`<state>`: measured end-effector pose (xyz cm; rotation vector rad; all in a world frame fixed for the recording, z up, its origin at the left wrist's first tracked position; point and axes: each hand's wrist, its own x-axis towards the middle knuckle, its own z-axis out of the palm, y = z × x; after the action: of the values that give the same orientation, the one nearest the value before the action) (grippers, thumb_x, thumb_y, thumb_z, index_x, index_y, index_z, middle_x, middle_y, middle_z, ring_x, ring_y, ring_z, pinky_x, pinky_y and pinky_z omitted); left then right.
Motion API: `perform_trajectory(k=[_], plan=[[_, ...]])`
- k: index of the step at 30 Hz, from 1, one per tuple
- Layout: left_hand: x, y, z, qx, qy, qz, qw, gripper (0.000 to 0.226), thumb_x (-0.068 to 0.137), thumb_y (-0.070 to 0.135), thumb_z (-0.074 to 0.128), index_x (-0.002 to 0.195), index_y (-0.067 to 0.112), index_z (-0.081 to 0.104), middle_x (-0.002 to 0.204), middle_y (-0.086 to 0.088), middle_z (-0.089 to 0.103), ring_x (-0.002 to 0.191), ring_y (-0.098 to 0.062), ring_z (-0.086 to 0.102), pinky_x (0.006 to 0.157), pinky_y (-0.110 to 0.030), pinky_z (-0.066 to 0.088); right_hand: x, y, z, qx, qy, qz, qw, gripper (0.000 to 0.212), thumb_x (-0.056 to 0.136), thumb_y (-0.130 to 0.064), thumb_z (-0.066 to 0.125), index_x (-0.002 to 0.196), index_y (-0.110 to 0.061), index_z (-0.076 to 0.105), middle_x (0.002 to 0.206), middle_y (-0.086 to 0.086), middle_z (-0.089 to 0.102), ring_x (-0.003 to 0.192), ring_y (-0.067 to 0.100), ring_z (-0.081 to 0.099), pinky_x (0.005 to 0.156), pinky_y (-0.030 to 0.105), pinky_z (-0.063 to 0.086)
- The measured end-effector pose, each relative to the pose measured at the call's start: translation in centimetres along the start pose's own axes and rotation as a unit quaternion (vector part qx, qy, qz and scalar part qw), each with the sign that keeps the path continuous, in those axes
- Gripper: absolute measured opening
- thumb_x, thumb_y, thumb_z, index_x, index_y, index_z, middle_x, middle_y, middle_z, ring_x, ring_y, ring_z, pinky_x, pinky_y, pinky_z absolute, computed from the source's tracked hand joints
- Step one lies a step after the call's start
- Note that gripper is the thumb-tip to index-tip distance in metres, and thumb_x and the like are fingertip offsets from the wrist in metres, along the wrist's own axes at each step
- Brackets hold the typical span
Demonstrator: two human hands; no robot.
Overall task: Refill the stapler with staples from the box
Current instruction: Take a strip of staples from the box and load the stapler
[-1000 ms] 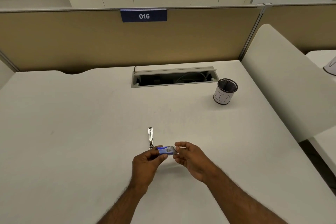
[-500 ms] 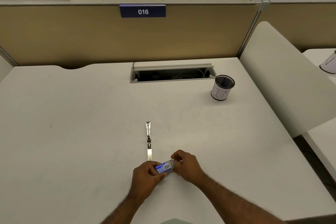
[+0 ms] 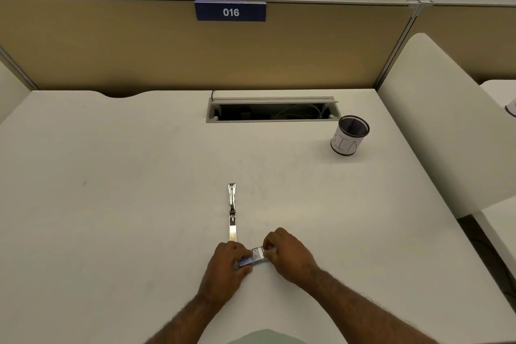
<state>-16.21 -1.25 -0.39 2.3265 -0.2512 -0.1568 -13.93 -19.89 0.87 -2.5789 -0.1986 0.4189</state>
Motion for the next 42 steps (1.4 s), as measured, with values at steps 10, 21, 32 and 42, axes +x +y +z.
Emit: perform_trajectory(k=[10,21,32,42], plan=[[0.2,-0.1,0.0,0.009,-0.014,-0.001,1.000,0.028,0.078,0.023,0.074,0.105,0.016,0.070,0.106,0.000,0.064,0.094,-0.009,0.049,0.079,-0.004,0.033,1.0,-0.1,-1.4,-0.088,-0.042,-0.042,0.994,0.015,0.089,-0.023,0.057,0.104,-0.026,0.058,0.115,-0.001,0.048,0.102,0.018,0.050,0.072,0.034,0.048],[0.2,-0.2,0.4,0.023,-0.026,-0.011,0.999,0.033,0.082,0.027,0.070,0.113,0.016,0.067,0.111,-0.001,0.061,0.094,-0.005,0.044,0.073,0.002,0.031,2.0,-0.5,-1.3,-0.119,-0.093,-0.035,0.988,0.020,0.083,-0.025,0.065,0.098,-0.019,0.054,0.109,0.004,0.049,0.091,0.019,0.050,0.071,0.036,0.052],[0.2,0.0,0.3,0.030,-0.011,0.000,0.999,0.030,0.079,0.022,0.073,0.107,0.013,0.070,0.105,-0.002,0.063,0.094,-0.013,0.051,0.078,-0.006,0.033,0.8,-1.0,-1.0,0.031,-0.054,0.022,0.998,0.016,0.078,-0.023,0.062,0.072,-0.021,0.047,0.070,-0.005,0.054,0.064,0.013,0.047,0.054,0.026,0.038],[0.2,0.1,0.1,0.040,-0.015,0.010,0.999,0.029,0.078,0.023,0.073,0.105,0.014,0.070,0.104,-0.002,0.065,0.093,-0.012,0.051,0.078,-0.007,0.033,0.6,0.1,-2.0,0.139,-0.035,0.050,0.988,0.013,0.074,-0.010,0.058,0.077,-0.022,0.055,0.071,-0.005,0.059,0.061,0.009,0.048,0.055,0.017,0.038]])
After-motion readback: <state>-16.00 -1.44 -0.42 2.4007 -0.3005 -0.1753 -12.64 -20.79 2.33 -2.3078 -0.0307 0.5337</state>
